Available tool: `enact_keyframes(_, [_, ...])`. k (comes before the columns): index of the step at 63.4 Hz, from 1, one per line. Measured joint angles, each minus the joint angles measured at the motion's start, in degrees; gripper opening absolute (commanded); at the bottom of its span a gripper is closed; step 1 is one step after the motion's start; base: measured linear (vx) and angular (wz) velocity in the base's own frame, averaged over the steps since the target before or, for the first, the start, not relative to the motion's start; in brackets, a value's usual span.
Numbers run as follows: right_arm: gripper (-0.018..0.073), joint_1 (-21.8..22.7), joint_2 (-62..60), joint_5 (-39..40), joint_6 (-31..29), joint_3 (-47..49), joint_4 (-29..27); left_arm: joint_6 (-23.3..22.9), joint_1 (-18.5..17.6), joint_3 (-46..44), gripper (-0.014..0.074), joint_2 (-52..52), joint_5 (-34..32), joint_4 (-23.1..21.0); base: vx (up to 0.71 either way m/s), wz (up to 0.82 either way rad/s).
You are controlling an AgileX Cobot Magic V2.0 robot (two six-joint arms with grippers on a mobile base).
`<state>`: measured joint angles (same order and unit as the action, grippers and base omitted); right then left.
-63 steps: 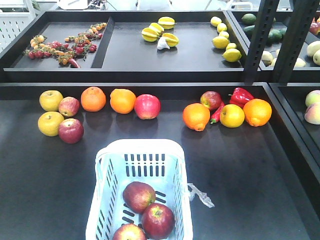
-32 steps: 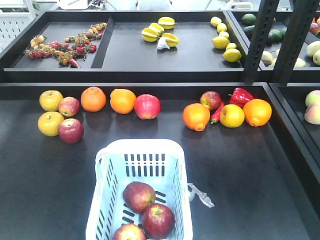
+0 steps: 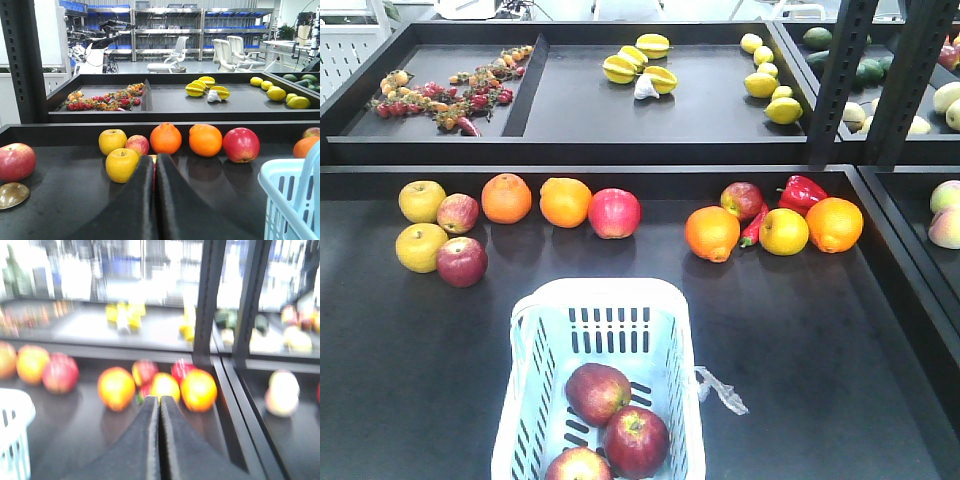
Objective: Pick three apples into basket with both arms
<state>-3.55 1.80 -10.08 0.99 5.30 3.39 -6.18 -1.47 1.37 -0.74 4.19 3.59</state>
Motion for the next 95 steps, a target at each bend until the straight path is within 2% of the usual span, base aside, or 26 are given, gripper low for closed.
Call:
enact_keyframes(13, [-0.0009,0.0,-2.4,5.8,0.4,-6.4,-2.7,0.0,0.0,0.0,-0.0006,0.0,-0.2,0.0,0.0,0.0])
enact_keyframes(23, [-0.0009,0.0,-2.4,9.4,0.5,-6.9,-3.9,0.0,0.0,0.0,-0.0006,0.0,-0.2,0.0,0.0,0.0])
enact_keyframes(95, [-0.0009,0.0,-2.4,9.6,0.5,-6.9,-4.0,0.0,0.0,0.0,-0.0006,0.0,-0.2,0.0,0.0,0.0])
